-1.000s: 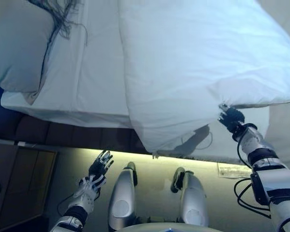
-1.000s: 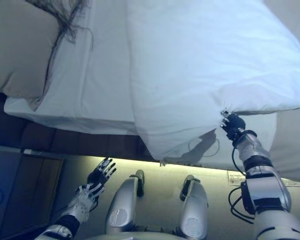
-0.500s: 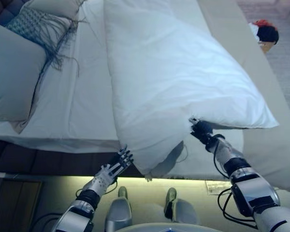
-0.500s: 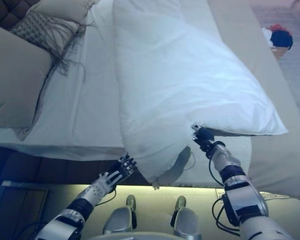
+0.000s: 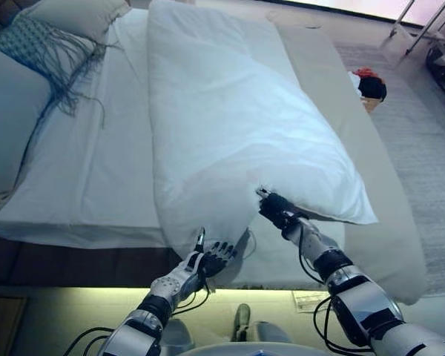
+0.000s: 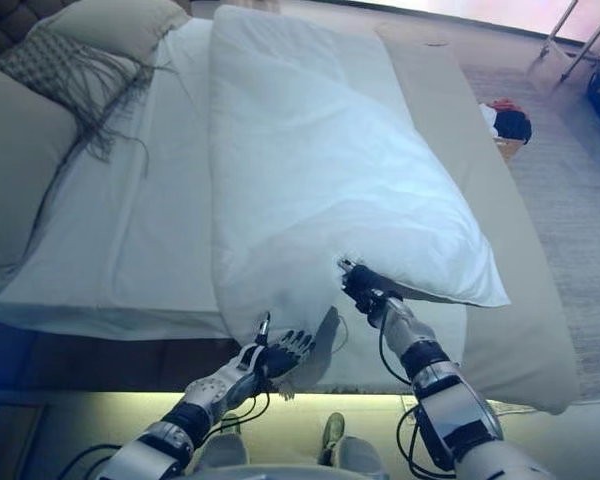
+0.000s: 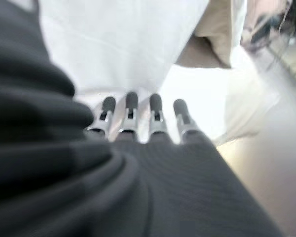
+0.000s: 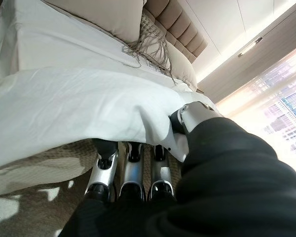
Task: Make the bed neatly
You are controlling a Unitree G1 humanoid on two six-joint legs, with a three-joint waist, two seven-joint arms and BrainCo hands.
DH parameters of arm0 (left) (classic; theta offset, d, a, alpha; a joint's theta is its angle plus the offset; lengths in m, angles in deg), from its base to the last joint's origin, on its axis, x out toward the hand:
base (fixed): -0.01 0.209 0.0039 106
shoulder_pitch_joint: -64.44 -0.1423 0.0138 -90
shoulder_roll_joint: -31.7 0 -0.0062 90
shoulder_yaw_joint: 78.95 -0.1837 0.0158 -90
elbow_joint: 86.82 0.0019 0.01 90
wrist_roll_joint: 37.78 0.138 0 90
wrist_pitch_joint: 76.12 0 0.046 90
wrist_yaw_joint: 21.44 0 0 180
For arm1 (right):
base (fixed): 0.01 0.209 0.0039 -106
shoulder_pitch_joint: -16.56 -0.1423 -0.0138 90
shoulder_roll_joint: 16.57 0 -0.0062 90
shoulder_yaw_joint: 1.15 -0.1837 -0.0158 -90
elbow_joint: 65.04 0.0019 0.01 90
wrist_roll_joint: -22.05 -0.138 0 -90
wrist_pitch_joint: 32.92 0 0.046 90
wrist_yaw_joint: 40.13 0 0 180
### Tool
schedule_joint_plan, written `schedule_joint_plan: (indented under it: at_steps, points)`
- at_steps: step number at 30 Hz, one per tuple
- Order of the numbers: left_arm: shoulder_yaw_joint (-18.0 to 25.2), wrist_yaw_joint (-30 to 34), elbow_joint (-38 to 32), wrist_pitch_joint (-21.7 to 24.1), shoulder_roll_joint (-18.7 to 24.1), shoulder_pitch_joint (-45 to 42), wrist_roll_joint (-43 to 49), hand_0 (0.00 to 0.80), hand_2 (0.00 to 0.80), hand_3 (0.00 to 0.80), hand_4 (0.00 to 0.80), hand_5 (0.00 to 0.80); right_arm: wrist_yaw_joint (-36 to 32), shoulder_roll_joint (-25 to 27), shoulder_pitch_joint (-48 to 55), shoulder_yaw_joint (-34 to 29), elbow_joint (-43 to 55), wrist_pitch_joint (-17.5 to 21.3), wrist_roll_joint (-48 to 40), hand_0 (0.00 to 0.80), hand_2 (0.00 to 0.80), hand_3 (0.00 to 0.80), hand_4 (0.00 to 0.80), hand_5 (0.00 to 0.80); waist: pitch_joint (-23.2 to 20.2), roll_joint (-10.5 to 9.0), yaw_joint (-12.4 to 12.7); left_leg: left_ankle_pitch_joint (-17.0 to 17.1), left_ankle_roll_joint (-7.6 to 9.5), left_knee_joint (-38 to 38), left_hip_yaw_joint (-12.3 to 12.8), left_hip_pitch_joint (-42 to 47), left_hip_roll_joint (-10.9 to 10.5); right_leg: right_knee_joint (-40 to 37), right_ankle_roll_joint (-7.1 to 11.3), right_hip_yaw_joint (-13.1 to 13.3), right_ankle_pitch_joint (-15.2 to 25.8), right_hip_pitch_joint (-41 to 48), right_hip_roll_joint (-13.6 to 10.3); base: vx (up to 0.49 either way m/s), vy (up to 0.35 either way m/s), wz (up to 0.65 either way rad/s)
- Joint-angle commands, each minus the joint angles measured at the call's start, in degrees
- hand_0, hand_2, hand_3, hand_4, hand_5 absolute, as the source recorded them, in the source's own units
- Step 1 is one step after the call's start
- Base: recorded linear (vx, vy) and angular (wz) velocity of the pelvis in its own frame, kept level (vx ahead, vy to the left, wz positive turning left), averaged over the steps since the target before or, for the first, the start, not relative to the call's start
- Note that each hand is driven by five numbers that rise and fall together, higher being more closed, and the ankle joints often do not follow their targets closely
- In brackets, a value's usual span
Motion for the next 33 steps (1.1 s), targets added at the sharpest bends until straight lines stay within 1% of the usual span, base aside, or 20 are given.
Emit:
schedule_joint_plan:
  at_steps: [1, 3, 4, 6, 9, 10, 13, 16, 21, 25, 30, 33]
  points:
    - [-4.5, -2.8, -0.1, -0.4, -4.4, 5.5, -3.9, 0.000, 0.000, 0.000, 0.000, 0.000, -1.9, -1.4, -6.6, -0.2, 9.7, 5.7, -4.6, 0.800, 0.800, 0.800, 0.800, 0.800, 3.8, -2.28, -0.2, 2.6, 1.63, -1.1, -0.5, -1.7, 1.5, -1.6, 3.83, 2.3, 2.6, 1.2, -3.2, -0.076, -0.117, -0.02]
    - [-5.1, -2.4, -0.6, -0.5, -5.0, 5.6, -3.3, 0.000, 0.000, 0.000, 0.000, 0.000, -1.9, -1.6, -6.7, 0.1, 11.5, 6.5, -5.7, 0.800, 0.800, 0.800, 0.800, 0.800, 4.6, -2.90, -0.4, 2.8, 1.49, -1.4, -0.7, -2.4, 1.7, -2.0, 3.79, 2.5, 2.9, 0.8, -2.9, -0.069, -0.098, -0.01]
    - [-5.1, -2.4, -0.6, -0.5, -5.0, 5.6, -3.3, 0.000, 0.000, 0.000, 0.000, 0.000, -1.8, -1.6, -6.7, 0.1, 11.6, 6.5, -5.7, 0.800, 0.800, 0.800, 0.800, 0.800, 4.6, -2.89, -0.4, 2.8, 1.49, -1.4, -0.7, -2.4, 1.7, -2.0, 3.79, 2.5, 2.9, 0.8, -2.9, -0.099, -0.124, -0.02]
    - [-6.5, -0.8, -1.6, 1.3, -5.7, 5.8, -3.9, 0.000, 0.000, 0.000, 0.000, 0.000, -1.8, -1.7, -6.8, 0.5, 13.7, 7.7, -6.6, 0.800, 0.800, 0.800, 0.800, 0.800, 5.7, -3.49, -0.6, 3.3, 1.27, -1.7, -0.8, -3.3, 2.0, -2.4, 3.67, 2.5, 3.3, 0.0, -2.5, -0.098, -0.093, -0.02]
    - [-7.6, 0.4, -2.8, 3.7, -6.1, 6.2, -5.3, 0.000, 0.000, 0.000, 0.000, 0.000, -1.5, -1.4, -6.8, 0.9, 16.0, 8.1, -7.0, 0.800, 0.800, 0.800, 0.800, 0.800, 6.8, -3.87, -0.9, 3.6, 0.99, -1.4, -0.9, -4.4, 2.3, -2.2, 3.56, 2.4, 3.6, -0.9, -2.4, -0.086, -0.061, -0.03]
    - [-8.2, 0.7, -3.6, 5.5, -6.1, 6.5, -5.5, 0.000, 0.000, 0.000, 0.000, 0.000, -1.2, -1.3, -6.7, 1.1, 17.6, 8.3, -7.1, 0.800, 0.800, 0.800, 0.800, 0.800, 7.5, -4.23, -1.0, 3.6, 0.84, -1.2, -1.2, -5.1, 2.4, -2.2, 3.51, 2.3, 3.7, -1.5, -2.3, -0.087, -0.092, -0.03]
    - [-8.6, -0.6, -4.8, 7.2, -6.0, 7.3, -4.1, 0.000, 0.000, 0.000, 0.000, 0.000, -1.0, -1.1, -6.4, 1.1, 20.0, 8.6, -7.9, 0.800, 0.800, 0.800, 0.800, 0.800, 8.4, -5.21, -1.3, 3.7, 0.72, -0.9, -1.5, -6.2, 2.7, -1.9, 3.45, 2.4, 3.7, -2.4, -2.0, -0.059, -0.098, -0.02]
    - [-8.7, 0.9, -4.9, 10.5, -5.9, 7.9, -3.9, 0.000, 0.000, 0.000, 0.000, 0.000, -1.4, -0.5, -5.8, 1.1, 21.5, 8.7, -8.8, 0.800, 0.800, 0.800, 0.800, 0.800, 9.1, -5.99, -1.5, 3.7, 0.63, -0.8, -1.7, -6.6, 3.1, -1.9, 3.36, 2.3, 3.8, -2.8, -1.6, -0.027, -0.079, 0.00]
    - [-7.0, 8.6, -6.0, 15.8, -5.8, 8.7, -5.0, 0.000, 0.000, 0.000, 0.000, 0.000, -2.3, -0.6, -4.8, 1.1, 23.0, 9.7, -8.8, 0.800, 0.800, 0.800, 0.800, 0.800, 10.1, -6.47, -1.8, 3.5, 0.49, -1.1, -1.5, -6.2, 3.4, -1.7, 3.18, 2.3, 3.5, -2.9, -1.1, -0.006, -0.021, 0.02]
    - [-4.4, 14.1, -7.5, 19.7, -5.4, 10.4, -5.8, 0.000, 0.000, 0.000, 0.000, 0.000, -2.4, -0.6, -3.7, 1.1, 24.8, 9.5, -8.0, 0.800, 0.800, 0.800, 0.800, 0.800, 10.5, -6.66, -2.3, 3.6, 0.32, -0.3, -1.8, -7.2, 3.6, -0.6, 2.94, 2.4, 3.0, -3.8, -1.0, -0.008, 0.003, 0.00]
    - [-0.8, 20.7, -9.3, 22.5, -5.3, 12.0, -5.8, 0.000, 0.000, 0.000, 0.000, 0.000, -3.8, -0.5, -1.3, 0.7, 25.3, 9.4, -8.0, 0.800, 0.800, 0.800, 0.800, 0.800, 10.8, -7.06, -2.2, 3.3, 0.20, 0.0, -2.5, -7.5, 3.6, -0.2, 2.98, 1.7, 2.4, -3.7, -1.2, 0.002, -0.006, 0.02]
    - [0.4, 21.8, -9.4, 23.8, -5.3, 12.6, -5.8, 0.000, 0.000, 0.000, 0.000, 0.000, -4.3, -1.2, -0.7, 0.9, 25.2, 9.8, -8.0, 0.800, 0.800, 0.800, 0.800, 0.800, 10.6, -7.40, -2.0, 3.2, 0.14, -0.1, -2.7, -7.4, 3.6, -0.2, 2.98, 1.3, 2.2, -3.5, -1.1, 0.008, -0.028, 0.03]
